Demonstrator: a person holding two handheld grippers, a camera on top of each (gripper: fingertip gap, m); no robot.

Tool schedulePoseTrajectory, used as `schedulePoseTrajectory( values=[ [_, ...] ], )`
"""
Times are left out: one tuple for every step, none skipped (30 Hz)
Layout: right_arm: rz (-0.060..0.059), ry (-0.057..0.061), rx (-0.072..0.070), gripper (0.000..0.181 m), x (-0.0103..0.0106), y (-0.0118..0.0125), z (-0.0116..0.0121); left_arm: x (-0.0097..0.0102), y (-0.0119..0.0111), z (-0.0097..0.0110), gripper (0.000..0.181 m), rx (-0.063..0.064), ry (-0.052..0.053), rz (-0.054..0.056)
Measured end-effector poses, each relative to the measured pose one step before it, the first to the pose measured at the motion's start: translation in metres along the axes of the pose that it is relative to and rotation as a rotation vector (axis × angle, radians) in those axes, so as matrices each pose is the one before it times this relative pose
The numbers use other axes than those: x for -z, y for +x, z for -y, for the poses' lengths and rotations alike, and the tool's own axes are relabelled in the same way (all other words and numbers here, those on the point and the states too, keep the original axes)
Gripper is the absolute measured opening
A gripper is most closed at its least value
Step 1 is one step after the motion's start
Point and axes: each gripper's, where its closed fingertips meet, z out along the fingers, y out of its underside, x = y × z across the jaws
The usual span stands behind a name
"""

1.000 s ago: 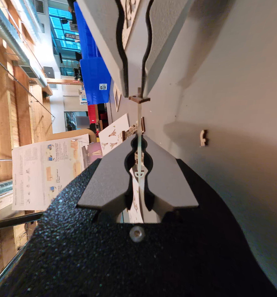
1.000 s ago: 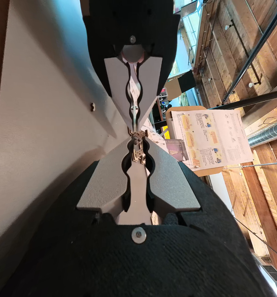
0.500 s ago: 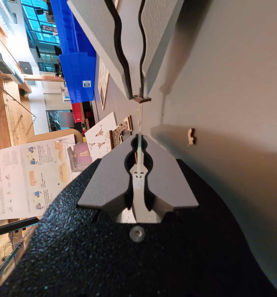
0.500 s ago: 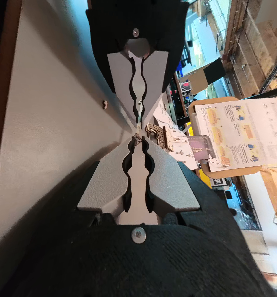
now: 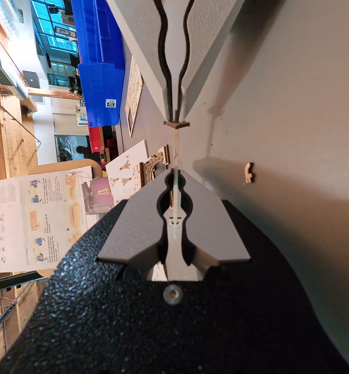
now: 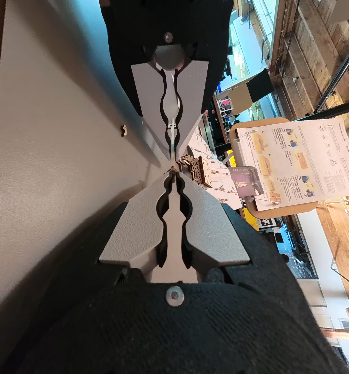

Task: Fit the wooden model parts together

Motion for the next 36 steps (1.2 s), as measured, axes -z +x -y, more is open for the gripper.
schedulePoseTrajectory(
  values=[
    [-0.0041, -0.0033, 0.0014, 0.001, -0.00019, 0.00052, -0.00041, 0.00040, -0.00069, -0.00014, 0.000, -0.0031, 0.0001, 0.0038],
    [-0.0011, -0.0022, 0.0024, 0.001, -0.00038, 0.00007, -0.00024, -0.00014, 0.00055, 0.00018, 0.000, 0.0007, 0.0014, -0.0045],
    [0.0018, -0.0019, 0.0022, 0.002, -0.00023, -0.00034, -0.00030, -0.00061, 0.00061, -0.00009, 0.000, 0.0013, 0.0016, -0.0033],
    [-0.0026, -0.0024, 0.0023, 0.002, -0.00034, 0.00001, -0.00044, 0.00005, -0.00064, -0.00035, 0.000, -0.0021, 0.0003, 0.0049],
    [-0.0020, 0.0012, 0.0033, 0.000, 0.00027, 0.00025, 0.00031, 0.00037, -0.00048, 0.00033, 0.000, -0.0005, 0.0023, 0.0025],
    [0.0012, 0.0008, 0.0025, 0.000, 0.00028, -0.00015, 0.00006, 0.00051, 0.00031, 0.00007, 0.000, 0.0019, 0.0037, -0.0024],
    [-0.0001, -0.0030, 0.0032, 0.000, 0.00025, 0.00012, -0.00092, 0.00045, -0.00009, -0.00036, 0.000, 0.0029, 0.0033, -0.0021],
    [-0.0014, -0.0019, 0.0049, 0.000, -0.00054, 0.00001, -0.00026, -0.00026, -0.00036, 0.00039, 0.000, 0.0049, 0.0031, -0.0023],
    [-0.0042, -0.0011, 0.0068, 0.000, -0.00031, 0.00037, 0.00011, -0.00003, -0.00024, 0.00034, 0.000, 0.0006, 0.0034, 0.0001],
    [-0.0024, -0.0004, 0.0070, 0.000, 0.00033, 0.00043, 0.00018, -0.00006, 0.00026, 0.00021, 0.000, 0.0001, 0.0020, -0.0024],
    [0.0010, -0.0028, 0.0046, 0.000, -0.00048, -0.00053, -0.00020, 0.00023, 0.00032, -0.00018, 0.000, 0.0005, -0.0003, -0.0024],
    [-0.0031, -0.0039, 0.0044, 0.000, -0.00058, 0.00012, -0.00044, -0.00009, -0.00076, -0.00061, 0.000, -0.0036, -0.0027, 0.0040],
    [-0.0016, -0.0032, 0.0042, 0.001, 0.00016, 0.00047, -0.00056, -0.00005, -0.00127, -0.00128, 0.000, -0.0002, -0.0033, 0.0031],
    [0.0090, -0.0122, 0.0018, 0.007, -0.00055, -0.00129, -0.00188, -0.00008, -0.00088, -0.00185, 0.000, 0.0077, -0.0014, -0.0003],
    [-0.0036, -0.0102, -0.0040, 0.007, -0.00058, 0.00074, -0.00169, 0.00007, -0.00011, -0.00139, 0.000, 0.0104, 0.0040, -0.0049],
    [0.0021, 0.0035, -0.0031, 0.007, 0.00004, 0.00004, 0.00060, 0.00069, 0.00030, -0.00005, 0.000, 0.0048, 0.0082, -0.0060],
    [0.0002, 0.0078, -0.0018, 0.007, 0.00027, 0.00015, 0.00123, -0.00088, 0.00102, 0.00230, 0.000, -0.0023, 0.0048, 0.0001],
    [0.0015, 0.0003, 0.0009, 0.006, -0.00007, -0.00028, 0.00014, -0.00010, 0.00045, 0.00087, 0.000, -0.0046, -0.0011, 0.0001],
    [0.0050, -0.0023, 0.0047, 0.006, -0.00018, -0.00102, -0.00018, -0.00021, 0.00084, 0.00099, 0.000, -0.0058, -0.0002, -0.0010],
    [0.0021, -0.0003, 0.0064, 0.005, -0.00009, -0.00061, 0.00027, -0.00021, 0.00048, 0.00067, 0.000, -0.0043, -0.0001, -0.0006],
    [0.0002, -0.0012, 0.0057, 0.005, -0.00019, -0.00044, 0.00010, 0.00017, -0.00007, 0.00028, 0.000, -0.0017, -0.0001, 0.0006],
    [-0.0007, -0.0034, 0.0011, 0.004, -0.00022, 0.00015, -0.00043, 0.00023, -0.00020, 0.00000, 0.000, -0.0020, 0.0026, 0.0005],
    [0.0000, -0.0003, 0.0002, 0.003, 0.00015, 0.00020, -0.00003, 0.00019, 0.00104, 0.00028, 0.000, -0.0017, 0.0056, -0.0078],
    [0.0024, -0.0019, 0.0025, 0.001, 0.00043, 0.00021, 0.00001, -0.00029, 0.00086, -0.00005, 0.000, -0.0018, 0.0037, -0.0047],
    [0.0034, -0.0048, 0.0018, 0.001, -0.00034, -0.00042, -0.00009, -0.00025, -0.00020, -0.00043, 0.000, -0.0070, 0.0006, 0.0021],
    [-0.0010, -0.0061, 0.0019, 0.001, -0.00064, 0.00006, -0.00048, 0.00020, -0.00055, -0.00051, 0.000, -0.0082, -0.0012, 0.0070],
    [-0.0003, -0.0059, 0.0019, 0.001, -0.00109, -0.00019, -0.00089, -0.00158, -0.00071, -0.00085, 0.000, -0.0128, -0.0026, 0.0121],
    [-0.0015, -0.0023, -0.0015, 0.001, -0.00009, 0.00027, -0.00031, -0.00069, -0.00095, -0.00036, 0.000, -0.0197, -0.0038, 0.0145],
    [-0.0013, 0.0012, -0.0048, 0.001, -0.00013, 0.00037, -0.00004, 0.00023, -0.00126, 0.00213, 0.000, -0.0210, 0.0087, 0.0159],
    [-0.0009, 0.0006, -0.0070, 0.001, 0.00005, 0.00067, -0.00008, 0.00106, -0.00173, 0.00488, 0.003, -0.0094, 0.0220, 0.0181],
    [-0.0009, -0.0026, -0.0042, 0.001, -0.00009, 0.00045, -0.00035, 0.00152, -0.00197, 0.00537, 0.005, -0.0020, 0.0217, 0.0154],
    [0.0012, 0.0000, 0.0004, 0.001, -0.00005, -0.00010, -0.00007, 0.00118, -0.00101, 0.00463, 0.007, -0.0006, 0.0168, 0.0080],
    [0.0011, 0.0056, 0.0010, 0.001, 0.00036, -0.00023, 0.00096, 0.00017, 0.00056, 0.00323, 0.008, -0.0019, 0.0116, -0.0019],
    [0.0000, 0.0058, -0.0009, 0.001, 0.00021, -0.00013, 0.00114, -0.00084, 0.00108, 0.00108, 0.008, -0.0062, -0.0001, -0.0037],
    [0.0043, 0.0092, -0.0042, 0.001, 0.00020, -0.00050, 0.00145, -0.00102, 0.00017, -0.00061, 0.009, -0.0111, -0.0098, 0.0015],
    [0.0066, 0.0125, -0.0089, 0.001, 0.00028, -0.00064, 0.00188, -0.00062, -0.00018, 0.00008, 0.010, -0.0111, -0.0061, 0.0043]
  ],
)
